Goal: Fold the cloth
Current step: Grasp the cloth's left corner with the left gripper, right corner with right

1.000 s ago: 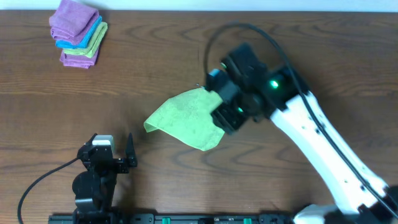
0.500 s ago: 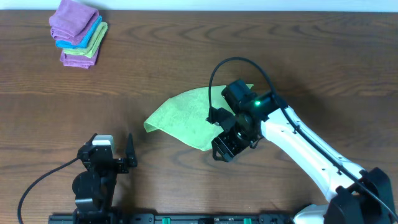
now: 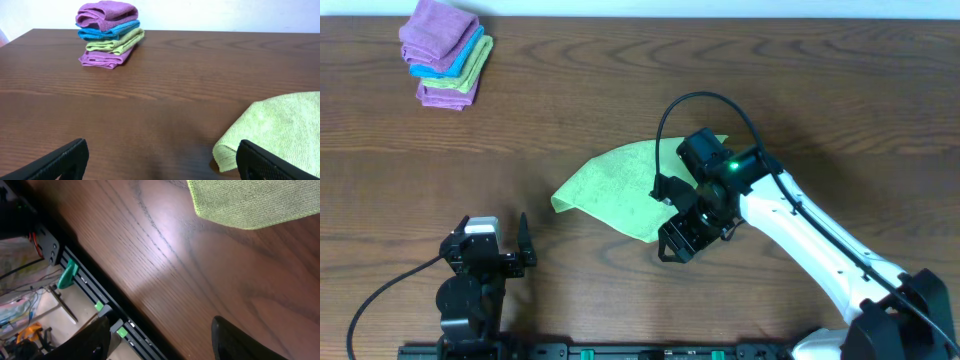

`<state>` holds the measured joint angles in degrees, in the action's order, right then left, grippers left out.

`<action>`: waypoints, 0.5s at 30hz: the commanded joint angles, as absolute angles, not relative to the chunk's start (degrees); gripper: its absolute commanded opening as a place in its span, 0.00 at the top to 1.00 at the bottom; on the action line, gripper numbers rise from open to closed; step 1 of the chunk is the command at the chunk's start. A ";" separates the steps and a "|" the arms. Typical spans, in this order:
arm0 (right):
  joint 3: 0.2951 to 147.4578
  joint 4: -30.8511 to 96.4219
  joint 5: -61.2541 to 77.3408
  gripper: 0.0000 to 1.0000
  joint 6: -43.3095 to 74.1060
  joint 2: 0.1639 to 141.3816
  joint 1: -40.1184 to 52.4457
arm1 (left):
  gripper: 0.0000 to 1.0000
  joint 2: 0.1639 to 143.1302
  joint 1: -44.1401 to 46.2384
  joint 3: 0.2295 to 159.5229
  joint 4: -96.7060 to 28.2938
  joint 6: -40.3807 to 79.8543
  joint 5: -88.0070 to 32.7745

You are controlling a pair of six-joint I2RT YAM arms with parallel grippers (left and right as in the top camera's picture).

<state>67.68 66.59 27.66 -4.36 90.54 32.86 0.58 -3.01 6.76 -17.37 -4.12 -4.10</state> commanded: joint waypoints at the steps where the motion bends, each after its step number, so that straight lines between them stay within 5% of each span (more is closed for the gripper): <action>1: 67.61 66.83 28.97 0.36 -3.68 90.63 32.71 | 0.05 0.25 -3.36 5.41 -17.63 0.21 -9.26; 6: 67.61 67.07 28.95 0.35 -3.68 90.63 32.71 | 0.05 0.25 -3.36 5.48 -17.56 27.05 -29.58; 15: 67.61 67.90 30.37 0.34 -2.20 90.65 32.69 | 0.04 0.25 -3.36 5.48 -12.69 27.92 -23.77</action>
